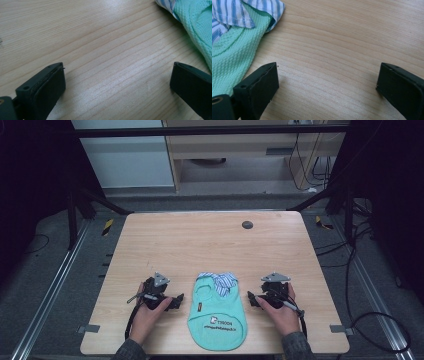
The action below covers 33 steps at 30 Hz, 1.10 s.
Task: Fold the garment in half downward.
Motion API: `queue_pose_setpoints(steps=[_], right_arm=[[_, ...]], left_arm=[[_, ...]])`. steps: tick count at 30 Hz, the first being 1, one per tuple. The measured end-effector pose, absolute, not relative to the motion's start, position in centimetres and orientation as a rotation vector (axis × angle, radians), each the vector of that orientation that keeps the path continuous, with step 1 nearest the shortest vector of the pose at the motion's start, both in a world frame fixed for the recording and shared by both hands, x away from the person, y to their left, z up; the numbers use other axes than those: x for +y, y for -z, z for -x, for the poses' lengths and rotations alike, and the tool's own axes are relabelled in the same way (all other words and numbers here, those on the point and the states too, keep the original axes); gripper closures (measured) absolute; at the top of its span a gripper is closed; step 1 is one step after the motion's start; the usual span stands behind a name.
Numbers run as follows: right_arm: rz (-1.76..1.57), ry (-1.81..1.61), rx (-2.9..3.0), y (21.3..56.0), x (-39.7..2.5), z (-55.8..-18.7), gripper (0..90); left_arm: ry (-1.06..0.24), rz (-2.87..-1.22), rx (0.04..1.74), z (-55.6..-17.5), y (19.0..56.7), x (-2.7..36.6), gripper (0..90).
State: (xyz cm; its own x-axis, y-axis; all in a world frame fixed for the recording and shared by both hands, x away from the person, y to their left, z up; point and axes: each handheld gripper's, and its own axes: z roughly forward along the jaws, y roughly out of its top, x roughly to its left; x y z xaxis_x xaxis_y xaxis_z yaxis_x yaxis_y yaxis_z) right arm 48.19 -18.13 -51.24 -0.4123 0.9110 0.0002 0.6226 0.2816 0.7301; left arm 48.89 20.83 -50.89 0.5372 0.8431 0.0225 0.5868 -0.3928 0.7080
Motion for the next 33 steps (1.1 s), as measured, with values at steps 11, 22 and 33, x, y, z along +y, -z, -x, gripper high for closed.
queue_pose_setpoints(steps=[11, 22, 33], right_arm=[[-1.384, -0.924, 2.134, 51.2, -18.1, -48.2, 3.6], [-1.324, -0.940, 2.192, 50.3, -17.3, -48.4, 22.9], [-1.209, -0.853, 2.339, 48.1, -16.1, -51.1, 42.9]], left_arm=[[-0.509, -2.119, 1.155, -48.9, 50.9, 20.8, 0.0], [-0.544, -2.196, 1.017, -49.7, 49.2, 19.4, 14.2], [-0.476, -2.239, 0.931, -54.1, 46.2, 17.6, 23.2]])
